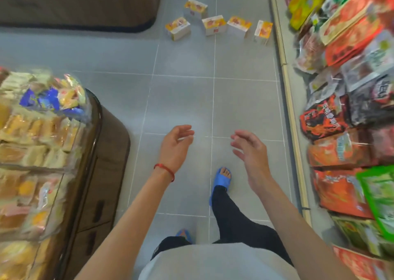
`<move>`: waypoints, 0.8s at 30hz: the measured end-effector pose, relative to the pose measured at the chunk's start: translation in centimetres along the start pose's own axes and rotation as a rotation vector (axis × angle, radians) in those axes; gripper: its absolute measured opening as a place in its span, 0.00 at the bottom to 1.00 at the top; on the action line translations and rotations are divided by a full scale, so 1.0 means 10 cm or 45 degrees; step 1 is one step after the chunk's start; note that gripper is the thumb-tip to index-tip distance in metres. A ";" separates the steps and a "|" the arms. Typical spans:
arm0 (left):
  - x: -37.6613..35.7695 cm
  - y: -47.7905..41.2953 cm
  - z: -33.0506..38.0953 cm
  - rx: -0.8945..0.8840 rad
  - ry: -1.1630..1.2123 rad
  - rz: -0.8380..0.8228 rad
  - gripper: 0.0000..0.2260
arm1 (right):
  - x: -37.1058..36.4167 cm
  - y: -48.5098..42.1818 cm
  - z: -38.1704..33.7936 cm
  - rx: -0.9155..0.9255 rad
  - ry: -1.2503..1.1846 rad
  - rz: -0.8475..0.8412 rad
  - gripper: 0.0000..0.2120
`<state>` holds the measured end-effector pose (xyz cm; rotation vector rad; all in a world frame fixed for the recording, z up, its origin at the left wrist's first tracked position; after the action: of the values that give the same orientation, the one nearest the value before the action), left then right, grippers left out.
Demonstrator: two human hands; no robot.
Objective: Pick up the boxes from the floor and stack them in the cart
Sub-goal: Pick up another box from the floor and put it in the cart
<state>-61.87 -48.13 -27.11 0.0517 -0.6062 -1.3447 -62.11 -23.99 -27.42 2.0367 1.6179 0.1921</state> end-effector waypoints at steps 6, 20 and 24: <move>-0.40 -1.23 0.85 0.036 0.039 0.010 0.12 | -0.19 -1.32 -0.76 -0.019 0.030 -0.028 0.08; -0.83 -4.50 2.14 0.084 0.052 -0.014 0.12 | -1.20 -4.51 -2.06 -0.046 0.080 -0.022 0.08; -0.87 -5.44 2.50 0.122 0.022 -0.045 0.12 | -1.50 -5.37 -2.43 -0.082 0.079 0.025 0.07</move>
<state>-122.29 -45.96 -29.58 0.1520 -0.6577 -1.3475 -122.85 -22.72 -29.53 2.0167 1.6089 0.3134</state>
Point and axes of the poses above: each hand's wrist, its own y-axis away from the middle knuckle, its own x-axis out of the back of the hand, z = x × y, the point moved 10 cm from there along -y, towards the middle knuckle, and after that the axes turned 13 degrees about -y, right-handed, at the moved point
